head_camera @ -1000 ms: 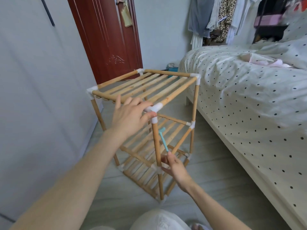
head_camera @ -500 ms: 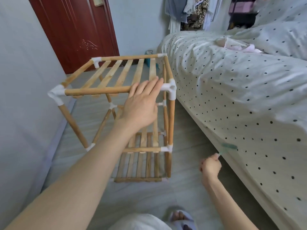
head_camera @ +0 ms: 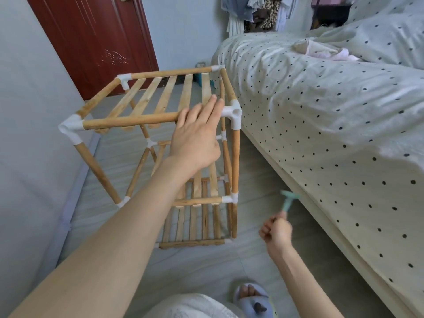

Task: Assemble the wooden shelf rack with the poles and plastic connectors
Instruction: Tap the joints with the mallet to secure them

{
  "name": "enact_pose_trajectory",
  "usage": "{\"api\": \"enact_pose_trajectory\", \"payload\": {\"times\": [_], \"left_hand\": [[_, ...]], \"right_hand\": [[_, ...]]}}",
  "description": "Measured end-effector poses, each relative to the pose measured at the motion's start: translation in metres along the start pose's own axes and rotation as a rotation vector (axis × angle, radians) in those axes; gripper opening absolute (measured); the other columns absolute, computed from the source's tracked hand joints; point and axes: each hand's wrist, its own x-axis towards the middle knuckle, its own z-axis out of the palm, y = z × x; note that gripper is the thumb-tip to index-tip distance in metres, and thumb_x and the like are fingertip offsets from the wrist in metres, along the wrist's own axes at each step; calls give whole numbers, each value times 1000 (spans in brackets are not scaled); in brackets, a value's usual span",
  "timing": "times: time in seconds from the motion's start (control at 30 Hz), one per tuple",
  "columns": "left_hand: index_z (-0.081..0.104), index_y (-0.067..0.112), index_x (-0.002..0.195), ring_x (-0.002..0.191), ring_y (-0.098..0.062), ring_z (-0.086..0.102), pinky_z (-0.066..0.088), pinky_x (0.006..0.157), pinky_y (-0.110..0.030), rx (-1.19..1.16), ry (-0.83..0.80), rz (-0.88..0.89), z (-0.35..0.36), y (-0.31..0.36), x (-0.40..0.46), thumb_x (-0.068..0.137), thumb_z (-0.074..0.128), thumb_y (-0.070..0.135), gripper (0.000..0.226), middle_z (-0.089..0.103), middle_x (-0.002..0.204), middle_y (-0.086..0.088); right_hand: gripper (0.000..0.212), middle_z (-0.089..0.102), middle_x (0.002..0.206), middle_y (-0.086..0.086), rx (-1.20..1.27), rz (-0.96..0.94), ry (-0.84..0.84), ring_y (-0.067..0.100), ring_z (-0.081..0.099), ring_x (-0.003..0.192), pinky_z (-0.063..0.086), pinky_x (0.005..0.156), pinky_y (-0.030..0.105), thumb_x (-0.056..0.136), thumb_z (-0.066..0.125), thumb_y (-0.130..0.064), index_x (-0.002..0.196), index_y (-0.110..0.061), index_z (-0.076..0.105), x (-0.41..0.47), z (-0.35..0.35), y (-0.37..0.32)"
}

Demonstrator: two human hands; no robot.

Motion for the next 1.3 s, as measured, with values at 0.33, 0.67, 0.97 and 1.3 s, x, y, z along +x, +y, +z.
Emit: {"api": "enact_pose_trajectory", "payload": {"times": [0.33,0.67,0.97,1.3], "left_hand": [[5,20,150,145,-16,2,-7,115,-34,-62,2,-30,-1,2,0,82,51,8,83,0,159,3],[4,20,150,145,-17,0,-7,116,-35,-63,-20,-40,-1,3,1,81,51,8,84,-3,159,3],[4,22,150,145,-16,0,-10,113,-32,-66,-18,-33,0,0,1,80,53,8,87,-5,159,3],[-3,19,150,145,-15,-5,-13,113,-31,-48,10,12,4,-3,2,82,49,4,88,-8,159,2]], "right_hand": [[41,31,52,-4,-82,59,-150,11,29,42,27,38,21,102,24,-40,70,-18,36,-10,0,12],[41,32,47,-6,-123,175,-318,10,31,39,30,38,20,102,25,-38,70,-17,38,-8,-8,17],[39,32,48,-5,-37,186,-215,11,30,41,31,39,22,103,26,-37,71,-18,37,0,5,6],[39,42,51,1,-195,165,-272,16,42,48,45,47,26,103,24,-35,74,-13,38,-15,13,6]]}}
